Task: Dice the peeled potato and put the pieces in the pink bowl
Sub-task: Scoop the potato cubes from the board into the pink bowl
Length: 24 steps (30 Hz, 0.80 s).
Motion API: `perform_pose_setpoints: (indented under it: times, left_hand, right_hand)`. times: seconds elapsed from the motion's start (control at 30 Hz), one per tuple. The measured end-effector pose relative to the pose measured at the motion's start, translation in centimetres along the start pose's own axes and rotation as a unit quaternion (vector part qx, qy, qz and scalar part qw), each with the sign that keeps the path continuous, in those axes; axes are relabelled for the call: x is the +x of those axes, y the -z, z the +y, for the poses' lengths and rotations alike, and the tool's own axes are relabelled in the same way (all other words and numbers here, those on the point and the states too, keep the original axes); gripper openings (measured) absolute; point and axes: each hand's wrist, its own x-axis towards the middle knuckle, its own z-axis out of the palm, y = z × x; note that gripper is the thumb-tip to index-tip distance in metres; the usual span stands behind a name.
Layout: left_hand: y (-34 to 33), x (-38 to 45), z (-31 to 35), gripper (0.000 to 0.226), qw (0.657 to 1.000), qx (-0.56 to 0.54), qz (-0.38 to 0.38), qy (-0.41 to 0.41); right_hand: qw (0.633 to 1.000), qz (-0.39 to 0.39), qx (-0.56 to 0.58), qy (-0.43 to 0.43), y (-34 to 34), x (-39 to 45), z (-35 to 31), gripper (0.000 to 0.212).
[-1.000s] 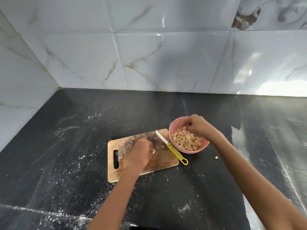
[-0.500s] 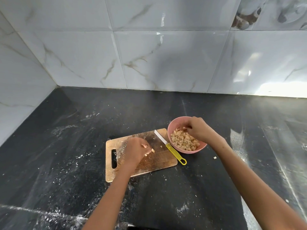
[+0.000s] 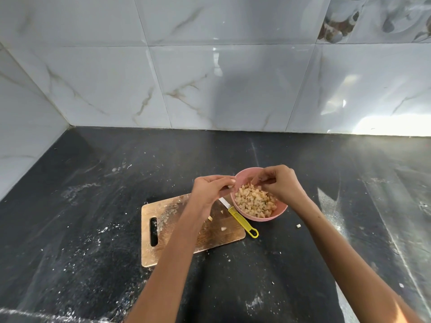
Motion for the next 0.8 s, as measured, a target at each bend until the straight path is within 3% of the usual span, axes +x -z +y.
perform_pose_setpoints:
  times: [0.17,0.3,0.47,0.6,0.7,0.8]
  left_hand:
    - [-3.2,1.1,0.4,0.016,0.996,0.063,-0.031,0.048]
    - [-4.1,2.0,0.1,0.013,0.991,0.095,-0.052,0.079]
    - [-4.6,2.1,0.7,0.033,0.988,0.058,-0.076,0.120]
    - [-4.3,1.9,1.1,0.047,0.981,0.091,-0.098,0.137]
    - [-4.4,1.5,1.0,0.051,0.981,0.082,-0.120,0.130]
    - [-4.3,1.2,1.0,0.056,0.980,0.045,-0.151,0.123]
  right_hand:
    - [0.998,0.049,0.001,0.031,0.3,0.2,0.4,0.019]
    - [0.998,0.032,0.022,0.051,0.1,0.0,0.1,0.007]
    - [0.998,0.033,-0.047,0.032,-1.2,0.3,0.9,0.009]
    - [0.993,0.066,-0.093,-0.012,-1.1,0.4,1.2,0.028]
    - [0.998,0.052,-0.026,0.019,-1.0,-0.1,0.4,0.011]
    - [0.998,0.048,-0.030,0.011,-1.6,-0.3,0.3,0.011]
